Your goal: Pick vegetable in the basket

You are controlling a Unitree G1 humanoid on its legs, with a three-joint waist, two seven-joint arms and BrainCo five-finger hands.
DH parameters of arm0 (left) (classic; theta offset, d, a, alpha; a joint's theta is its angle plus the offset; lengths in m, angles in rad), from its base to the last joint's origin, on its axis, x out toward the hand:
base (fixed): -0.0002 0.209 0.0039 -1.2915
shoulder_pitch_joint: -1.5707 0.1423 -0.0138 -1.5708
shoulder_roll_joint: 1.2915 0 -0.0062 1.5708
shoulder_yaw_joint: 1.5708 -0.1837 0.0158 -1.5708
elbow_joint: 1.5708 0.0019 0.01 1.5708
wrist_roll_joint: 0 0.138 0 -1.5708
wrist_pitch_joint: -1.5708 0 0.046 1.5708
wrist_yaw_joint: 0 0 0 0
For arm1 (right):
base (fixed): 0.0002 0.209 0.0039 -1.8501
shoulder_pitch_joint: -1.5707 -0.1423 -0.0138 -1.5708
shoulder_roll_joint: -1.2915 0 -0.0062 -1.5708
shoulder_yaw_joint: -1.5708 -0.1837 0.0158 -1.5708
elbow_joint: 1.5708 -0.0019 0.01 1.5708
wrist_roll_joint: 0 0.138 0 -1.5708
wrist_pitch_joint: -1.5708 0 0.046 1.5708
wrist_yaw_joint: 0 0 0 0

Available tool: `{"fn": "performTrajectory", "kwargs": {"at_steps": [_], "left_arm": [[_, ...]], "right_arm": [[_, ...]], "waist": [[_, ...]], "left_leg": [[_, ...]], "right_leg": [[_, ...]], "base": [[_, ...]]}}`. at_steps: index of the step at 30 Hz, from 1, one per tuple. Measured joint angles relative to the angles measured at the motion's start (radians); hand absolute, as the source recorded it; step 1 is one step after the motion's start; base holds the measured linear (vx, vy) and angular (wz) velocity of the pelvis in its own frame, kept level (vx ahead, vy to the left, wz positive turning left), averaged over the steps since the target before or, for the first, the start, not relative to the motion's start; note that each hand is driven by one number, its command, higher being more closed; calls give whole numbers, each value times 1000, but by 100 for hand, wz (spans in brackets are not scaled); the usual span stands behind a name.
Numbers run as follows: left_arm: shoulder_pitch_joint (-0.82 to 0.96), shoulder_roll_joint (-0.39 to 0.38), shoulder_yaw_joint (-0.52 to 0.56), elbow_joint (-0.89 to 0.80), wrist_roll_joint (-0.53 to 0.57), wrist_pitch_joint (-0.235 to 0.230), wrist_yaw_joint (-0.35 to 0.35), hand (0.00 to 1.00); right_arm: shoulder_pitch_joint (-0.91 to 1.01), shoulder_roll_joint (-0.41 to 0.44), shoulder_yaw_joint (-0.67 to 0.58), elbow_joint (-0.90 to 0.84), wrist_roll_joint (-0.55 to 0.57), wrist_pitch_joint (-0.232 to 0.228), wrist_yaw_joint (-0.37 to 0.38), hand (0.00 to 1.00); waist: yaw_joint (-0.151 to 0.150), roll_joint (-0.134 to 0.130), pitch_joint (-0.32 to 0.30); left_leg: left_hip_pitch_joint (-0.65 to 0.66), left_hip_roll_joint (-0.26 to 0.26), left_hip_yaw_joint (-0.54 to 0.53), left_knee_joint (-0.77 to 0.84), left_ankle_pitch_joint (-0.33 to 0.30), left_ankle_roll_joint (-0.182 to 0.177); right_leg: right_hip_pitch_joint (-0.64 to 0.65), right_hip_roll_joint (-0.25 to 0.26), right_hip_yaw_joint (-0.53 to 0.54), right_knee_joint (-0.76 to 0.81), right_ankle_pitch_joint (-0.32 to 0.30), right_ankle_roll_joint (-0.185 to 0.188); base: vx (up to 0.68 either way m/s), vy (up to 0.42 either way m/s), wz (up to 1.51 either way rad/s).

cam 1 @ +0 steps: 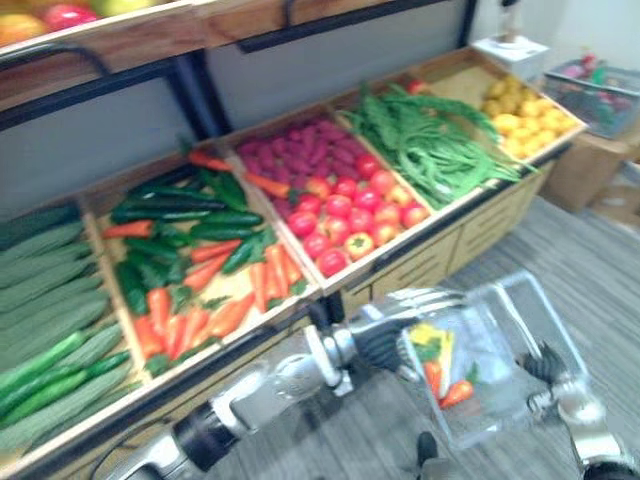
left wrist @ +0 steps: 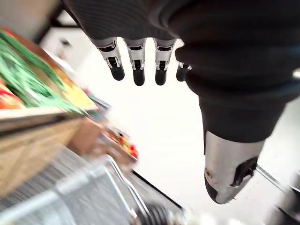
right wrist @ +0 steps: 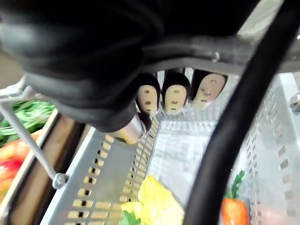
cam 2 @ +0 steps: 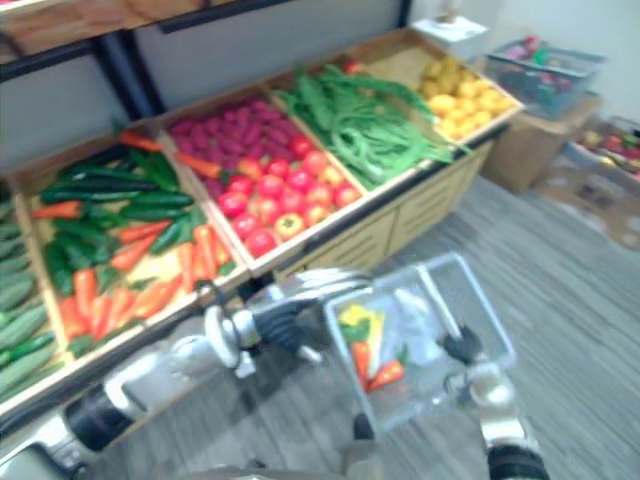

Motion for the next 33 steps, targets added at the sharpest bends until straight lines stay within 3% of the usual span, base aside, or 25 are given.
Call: {"fn": "performTrajectory", "kwargs": {"at_steps": [3, 6, 8, 12, 15, 18, 21, 25, 28, 33], "left_arm": [[104, 1, 200, -56, 0, 0, 39, 0], [190, -14, 383, -101, 1, 3, 124, 0], [247, -69, 506, -109, 1, 6, 187, 0], [310, -194, 637, -108, 0, 15, 269, 0], [348, -321, 728, -82, 1, 48, 325, 0], [363, -409, 819, 73, 3, 68, 388, 0], [369, -496, 929, 264, -28, 121, 478, 0], [402, -500, 972, 461, -29, 173, 537, 0], [396, -500, 1036, 702, -31, 202, 540, 0], [380, -488, 1157, 1138, -125, 226, 525, 0]], "right_arm": [[10, 31, -95, 161, 3, 5, -54, 100], [17, 57, -194, 305, 26, 7, -121, 100], [26, 77, -223, 374, 47, 8, -149, 100], [42, 111, -248, 429, 88, -1, -163, 100], [53, 139, -255, 443, 113, -19, -162, 100], [37, 159, -254, 441, 123, -20, -161, 100], [27, 191, -243, 437, 134, -30, -164, 100], [25, 199, -232, 434, 135, -40, -183, 100], [23, 213, -232, 434, 142, -40, -196, 100], [21, 224, -214, 441, 142, -39, -207, 100]], "waist": [[7, -10, -13], [34, -20, -28], [43, -34, -46], [64, -58, -64], [82, -69, -77], [87, -63, -81], [86, -60, -88], [84, -62, -90], [82, -63, -96], [73, -64, -96]], "left_leg": [[-17, -41, -96, -71, 51, 3], [-19, -68, -184, -154, 116, 8], [-18, -79, -241, -198, 151, 13], [-37, -84, -301, -206, 167, 19], [-52, -88, -336, -207, 173, 17], [-52, -93, -365, -208, 174, 16], [-54, -93, -379, -208, 174, 16], [-55, -94, -383, -208, 174, 16], [-55, -93, -386, -208, 171, 17], [-42, -91, -384, -208, 169, 14]], "right_leg": [[27, -21, -80, -24, -12, 1], [48, -27, -162, -35, -19, 4], [66, -27, -213, -35, -29, 3], [82, -30, -264, -33, -40, 1], [85, -34, -290, -26, -57, -3], [95, -35, -310, -25, -69, -5], [101, -33, -321, -31, -71, -5], [103, -32, -327, -34, -76, -5], [106, -29, -329, -38, -77, -9], [121, -19, -328, -52, -78, -10]], "base": [[-7, -9, 96], [5, -13, 87], [11, -17, 69], [-6, 6, 50], [-23, 24, 33], [-22, 17, 20], [5, 5, 7], [37, -2, 4], [58, -8, 1], [66, -21, -3]]}}
